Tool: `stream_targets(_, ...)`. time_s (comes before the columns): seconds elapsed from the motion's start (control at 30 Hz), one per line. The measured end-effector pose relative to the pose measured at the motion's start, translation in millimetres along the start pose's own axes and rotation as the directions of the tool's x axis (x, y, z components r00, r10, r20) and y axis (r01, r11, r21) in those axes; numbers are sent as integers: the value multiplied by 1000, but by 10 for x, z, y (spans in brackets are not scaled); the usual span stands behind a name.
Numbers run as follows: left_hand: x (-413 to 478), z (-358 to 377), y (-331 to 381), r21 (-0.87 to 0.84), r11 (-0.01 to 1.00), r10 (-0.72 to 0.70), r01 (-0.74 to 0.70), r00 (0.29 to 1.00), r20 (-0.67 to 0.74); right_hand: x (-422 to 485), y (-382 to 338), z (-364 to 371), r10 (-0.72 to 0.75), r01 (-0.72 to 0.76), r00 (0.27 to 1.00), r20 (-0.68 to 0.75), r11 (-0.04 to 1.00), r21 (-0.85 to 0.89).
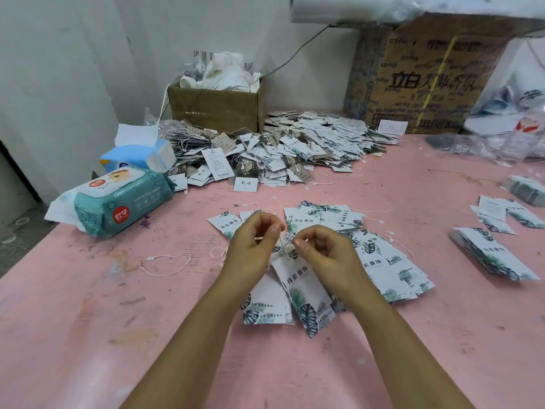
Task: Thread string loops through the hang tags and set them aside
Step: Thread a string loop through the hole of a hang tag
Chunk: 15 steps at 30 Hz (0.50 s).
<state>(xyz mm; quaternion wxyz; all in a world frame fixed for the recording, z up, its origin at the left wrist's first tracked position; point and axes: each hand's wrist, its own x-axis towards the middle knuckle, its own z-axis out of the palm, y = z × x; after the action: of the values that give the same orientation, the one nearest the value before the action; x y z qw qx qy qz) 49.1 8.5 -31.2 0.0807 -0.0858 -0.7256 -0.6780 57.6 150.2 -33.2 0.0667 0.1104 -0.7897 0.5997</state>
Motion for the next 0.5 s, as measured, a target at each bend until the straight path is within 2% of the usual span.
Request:
stream_targets(0.07,19,-14,11,-157,984,-89,86,996,-15,12,-25,-60,76,-72,996,-41,993,89)
stream_targets(0.13,43,-48,33,-405,894,-213,190,977,-12,21,-37,-120,148,-132,987,-69,972,196)
stream_targets(0.2,68,-85,42,-523,815,-296,249,955,-7,27,-27,-163,201,-170,975,-91,948,268)
stream_targets(0.3,78,-92,34,-511,817,-320,267,947,-17,37,5,-172,236,-195,963,-131,944,267)
stream_targets(0.5,65,-95,35,-368,910,-227,192,973,-52,75,66,-210,277,-232,942,-188,946,226)
